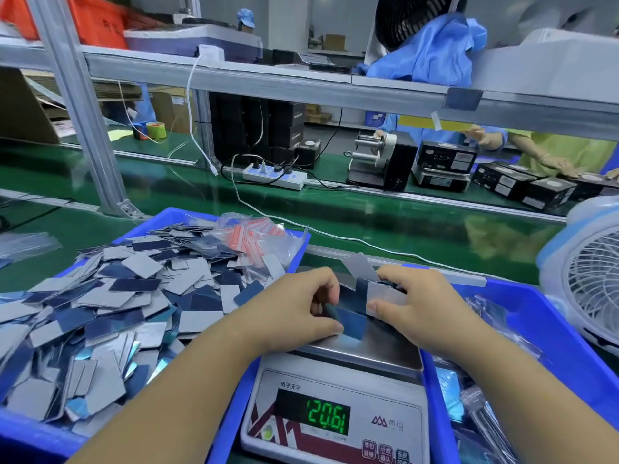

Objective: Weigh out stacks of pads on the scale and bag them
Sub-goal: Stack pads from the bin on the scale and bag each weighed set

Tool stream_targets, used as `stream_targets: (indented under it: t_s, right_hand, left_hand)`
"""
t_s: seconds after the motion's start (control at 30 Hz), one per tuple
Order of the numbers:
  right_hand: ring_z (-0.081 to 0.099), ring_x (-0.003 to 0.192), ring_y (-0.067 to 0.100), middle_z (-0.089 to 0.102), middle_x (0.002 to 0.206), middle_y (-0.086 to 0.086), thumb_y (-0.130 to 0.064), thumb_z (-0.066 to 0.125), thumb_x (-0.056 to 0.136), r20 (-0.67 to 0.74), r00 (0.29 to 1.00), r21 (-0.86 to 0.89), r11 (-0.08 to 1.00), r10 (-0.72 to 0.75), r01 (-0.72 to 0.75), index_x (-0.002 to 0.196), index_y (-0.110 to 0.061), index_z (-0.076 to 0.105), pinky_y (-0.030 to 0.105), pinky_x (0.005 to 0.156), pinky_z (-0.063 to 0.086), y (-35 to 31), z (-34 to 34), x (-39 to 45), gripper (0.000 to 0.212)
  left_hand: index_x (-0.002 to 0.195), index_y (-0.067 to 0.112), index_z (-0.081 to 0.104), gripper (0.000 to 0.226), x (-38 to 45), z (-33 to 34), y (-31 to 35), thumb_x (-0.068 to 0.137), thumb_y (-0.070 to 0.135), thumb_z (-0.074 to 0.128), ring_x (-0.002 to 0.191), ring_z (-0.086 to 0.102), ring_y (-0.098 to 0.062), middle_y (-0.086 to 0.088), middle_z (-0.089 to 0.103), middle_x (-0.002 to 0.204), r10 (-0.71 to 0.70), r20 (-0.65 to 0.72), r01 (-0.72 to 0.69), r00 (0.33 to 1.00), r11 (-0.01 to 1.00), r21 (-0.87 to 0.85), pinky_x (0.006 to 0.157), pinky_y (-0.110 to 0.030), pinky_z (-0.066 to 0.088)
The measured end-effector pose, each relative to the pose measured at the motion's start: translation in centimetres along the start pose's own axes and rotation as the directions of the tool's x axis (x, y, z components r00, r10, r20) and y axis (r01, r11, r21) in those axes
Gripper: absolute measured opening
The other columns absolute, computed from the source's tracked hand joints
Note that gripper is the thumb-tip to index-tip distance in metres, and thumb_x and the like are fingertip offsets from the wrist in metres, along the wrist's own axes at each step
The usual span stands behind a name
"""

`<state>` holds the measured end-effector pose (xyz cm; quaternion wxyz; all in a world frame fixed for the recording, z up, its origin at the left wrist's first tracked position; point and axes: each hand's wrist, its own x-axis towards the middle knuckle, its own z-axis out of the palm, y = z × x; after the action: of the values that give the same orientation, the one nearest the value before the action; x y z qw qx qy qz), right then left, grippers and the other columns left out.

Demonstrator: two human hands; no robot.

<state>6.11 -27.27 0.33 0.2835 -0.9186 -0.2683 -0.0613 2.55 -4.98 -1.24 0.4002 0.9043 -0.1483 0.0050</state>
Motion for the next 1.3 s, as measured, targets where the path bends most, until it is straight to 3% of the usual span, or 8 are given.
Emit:
stream_targets:
  t_s: [0.3,0.43,0.57,0.8,0.93,1.1,1.2,1.3]
  right_hand:
    - [0.061,0.078,0.013,0.068,0.081,-0.012,-0.022,0.07,0.082,0.098,0.995,0.127,0.992,-0.006,-0.006,0.091,-0.032,0.068,0.031,0.072,0.051,-1.1,-0.3,-0.4,0.014]
    - [0.063,0.083,0.013,0.07,0.086,-0.011,-0.022,0.07,0.083,0.11,0.994,0.132,0.991,-0.004,-0.011,0.096,-0.031,0.068,0.036,0.078,0.053,-1.2,-0.2,-0.3,0.016]
    - [0.061,0.079,0.006,0.068,0.087,-0.017,-0.022,0.069,0.085,0.102,0.995,0.146,0.989,0.002,-0.017,0.096,-0.036,0.068,0.027,0.072,0.05,-1.1,-0.3,-0.4,0.018]
    - [0.064,0.081,0.011,0.072,0.09,-0.018,-0.02,0.067,0.086,0.072,0.993,0.172,0.98,0.092,-0.103,0.1,-0.043,0.07,0.025,0.074,0.05,-0.4,-0.5,0.0,0.027]
    - [0.063,0.075,0.013,0.071,0.085,-0.012,-0.019,0.067,0.084,0.08,0.988,0.217,0.966,0.129,-0.143,0.096,-0.045,0.069,0.034,0.072,0.054,-0.4,-0.4,0.1,0.029]
    - [0.058,0.067,0.016,0.069,0.079,-0.007,-0.018,0.066,0.083,0.046,0.987,0.214,0.964,0.153,-0.159,0.088,-0.05,0.069,0.032,0.066,0.05,0.0,-0.7,0.3,0.033]
    - [0.052,0.06,0.008,0.068,0.074,-0.007,-0.017,0.066,0.083,0.042,0.984,0.237,0.955,0.175,-0.18,0.084,-0.05,0.068,0.028,0.06,0.044,0.0,-0.6,0.2,0.033]
    - [0.056,0.061,0.006,0.067,0.072,-0.013,-0.022,0.067,0.08,0.076,0.985,0.254,0.952,0.157,-0.172,0.084,-0.046,0.068,0.028,0.06,0.047,-0.5,-0.3,0.1,0.024]
  left_hand:
    - [0.095,0.04,0.048,0.042,0.6,0.2,0.1,0.074,0.031,0.084,0.066,0.053,-0.003,0.012,0.054,0.088,-0.056,-0.183,0.062,0.981,0.998,0.028,0.066,-0.021,0.044]
    - [0.091,0.04,0.063,0.021,0.4,0.1,0.4,0.081,0.032,0.08,0.075,0.055,0.004,0.019,0.058,0.091,0.024,-0.122,-0.011,0.992,0.995,0.101,0.066,-0.01,0.039]
    - [0.083,0.032,0.072,0.008,0.3,-0.6,0.2,0.082,0.028,0.08,0.078,0.061,0.008,0.019,0.069,0.08,-0.061,-0.124,0.063,0.99,0.998,0.009,0.066,-0.006,0.043]
    - [0.081,0.032,0.076,0.01,-0.1,-2.3,-0.2,0.082,0.024,0.08,0.056,0.054,0.004,0.015,0.067,0.067,-0.126,-0.171,0.09,0.977,0.976,-0.2,0.054,-0.007,0.041]
    - [0.078,0.033,0.075,0.013,0.2,-2.1,-0.2,0.083,0.022,0.078,0.056,0.053,0.004,0.018,0.066,0.065,-0.161,-0.234,0.109,0.959,0.969,-0.223,0.054,-0.006,0.04]
    - [0.076,0.03,0.076,0.02,0.3,-2.9,-0.7,0.085,0.012,0.076,0.05,0.052,0.0,0.014,0.066,0.064,-0.265,-0.323,0.067,0.909,0.855,-0.514,0.051,-0.009,0.04]
    - [0.078,0.03,0.077,0.016,0.1,-2.9,-0.3,0.079,0.014,0.081,0.061,0.06,-0.001,0.01,0.071,0.072,-0.158,-0.232,0.01,0.96,0.845,-0.535,0.058,-0.009,0.044]
    - [0.085,0.035,0.073,0.022,0.5,-1.2,0.0,0.073,0.018,0.083,0.064,0.059,-0.001,0.01,0.072,0.074,-0.072,-0.159,0.006,0.985,0.926,-0.378,0.063,-0.011,0.046]
